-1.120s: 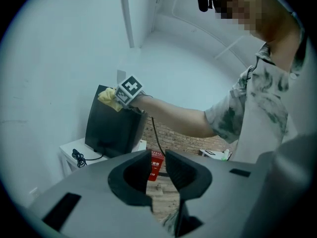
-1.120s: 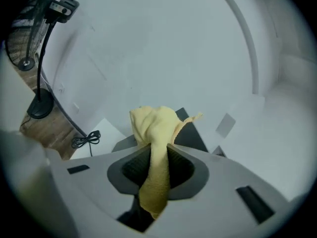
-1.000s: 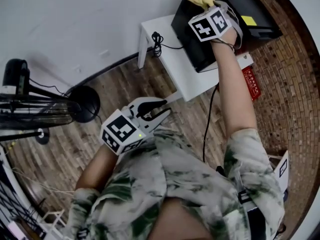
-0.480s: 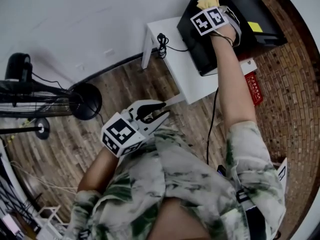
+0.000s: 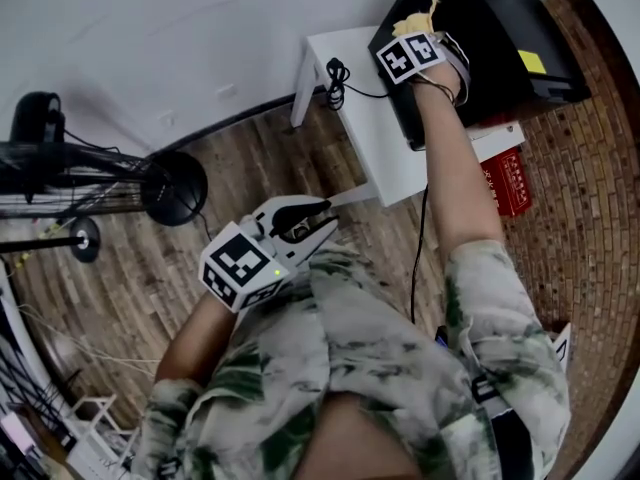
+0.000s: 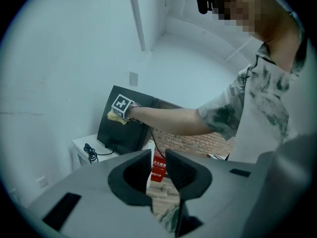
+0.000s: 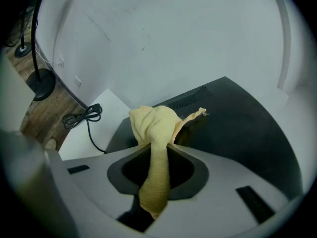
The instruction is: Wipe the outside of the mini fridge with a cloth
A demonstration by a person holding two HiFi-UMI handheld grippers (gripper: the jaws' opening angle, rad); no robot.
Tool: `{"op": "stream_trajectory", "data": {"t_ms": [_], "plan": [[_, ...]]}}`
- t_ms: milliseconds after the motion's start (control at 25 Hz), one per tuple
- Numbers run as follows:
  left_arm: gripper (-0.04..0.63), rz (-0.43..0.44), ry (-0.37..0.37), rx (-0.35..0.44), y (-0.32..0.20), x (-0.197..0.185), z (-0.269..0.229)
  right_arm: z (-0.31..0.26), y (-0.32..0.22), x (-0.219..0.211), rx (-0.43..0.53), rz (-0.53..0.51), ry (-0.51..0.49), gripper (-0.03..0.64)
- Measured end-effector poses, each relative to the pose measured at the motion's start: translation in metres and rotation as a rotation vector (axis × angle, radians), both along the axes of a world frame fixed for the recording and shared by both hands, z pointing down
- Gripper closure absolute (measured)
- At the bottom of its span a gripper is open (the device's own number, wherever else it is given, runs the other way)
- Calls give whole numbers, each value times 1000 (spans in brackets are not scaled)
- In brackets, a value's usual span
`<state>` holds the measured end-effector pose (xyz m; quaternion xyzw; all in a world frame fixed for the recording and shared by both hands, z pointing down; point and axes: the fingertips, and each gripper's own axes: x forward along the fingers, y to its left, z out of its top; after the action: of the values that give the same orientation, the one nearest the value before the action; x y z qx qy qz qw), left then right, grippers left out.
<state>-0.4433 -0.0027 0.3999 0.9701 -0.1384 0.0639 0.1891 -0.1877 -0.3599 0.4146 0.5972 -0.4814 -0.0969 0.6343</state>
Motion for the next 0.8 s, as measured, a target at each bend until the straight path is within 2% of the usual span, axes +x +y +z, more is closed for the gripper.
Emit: {"op": "stream_trajectory", "data": {"t_ms": [520,800], "plan": [[503,-47,-32,-63,-18,0,21,122,-2,3,-187,22,-50,522],[503,-61,-53,-92,-25,-2,33,161,-6,0,-232,2,-72,522]]}}
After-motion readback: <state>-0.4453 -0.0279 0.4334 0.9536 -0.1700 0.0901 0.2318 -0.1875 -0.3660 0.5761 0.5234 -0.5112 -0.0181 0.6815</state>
